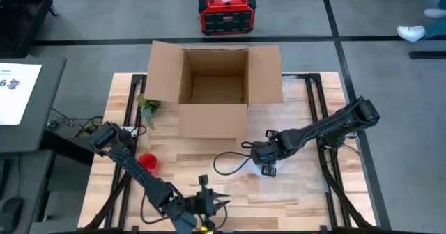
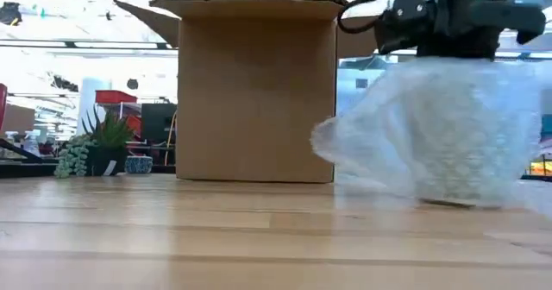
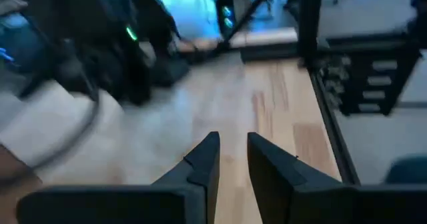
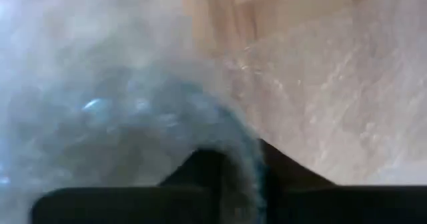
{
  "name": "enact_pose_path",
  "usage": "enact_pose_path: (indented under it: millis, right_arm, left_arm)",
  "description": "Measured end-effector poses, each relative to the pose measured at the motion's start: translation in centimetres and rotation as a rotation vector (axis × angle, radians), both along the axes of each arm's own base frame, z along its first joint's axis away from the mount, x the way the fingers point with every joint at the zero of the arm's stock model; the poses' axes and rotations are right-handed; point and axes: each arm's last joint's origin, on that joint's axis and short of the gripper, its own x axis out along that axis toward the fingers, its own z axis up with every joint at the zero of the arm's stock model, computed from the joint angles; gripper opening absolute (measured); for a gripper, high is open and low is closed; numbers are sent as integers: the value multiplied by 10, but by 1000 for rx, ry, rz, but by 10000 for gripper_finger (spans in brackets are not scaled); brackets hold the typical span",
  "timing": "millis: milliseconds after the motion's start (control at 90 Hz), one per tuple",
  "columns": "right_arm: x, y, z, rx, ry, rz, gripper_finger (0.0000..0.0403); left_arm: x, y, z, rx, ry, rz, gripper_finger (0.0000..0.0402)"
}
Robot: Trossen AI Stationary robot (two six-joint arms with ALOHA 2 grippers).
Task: Wrap mug
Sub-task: Put the wrapped white mug into the box
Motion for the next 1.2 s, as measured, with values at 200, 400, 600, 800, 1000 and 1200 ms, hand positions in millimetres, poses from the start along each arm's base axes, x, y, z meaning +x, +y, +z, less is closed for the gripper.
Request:
enact_pose_path:
  millis: [200, 400, 600, 800, 1000, 1200]
  right_arm:
    - [-31, 30, 67, 131, -129, 63, 17]
    - [-63, 48, 134, 160, -387, 139, 12]
    - [-65, 53, 192, 56, -703, 213, 13]
    - [-25, 31, 262, -143, -1013, 232, 13]
    - [33, -30, 302, -402, -1061, 141, 13]
    - [75, -130, 288, -405, -830, 47, 13]
  left_arm:
    - [-13, 10, 63, -2, 32, 32, 56]
    - [-28, 25, 84, 6, 88, 59, 56]
    - [-48, 34, 63, -83, 192, 184, 56]
    - [-60, 30, 20, -221, 196, 274, 56]
    - [-68, 24, -14, -293, 175, 284, 56]
    - [-69, 18, -22, -302, 157, 240, 56]
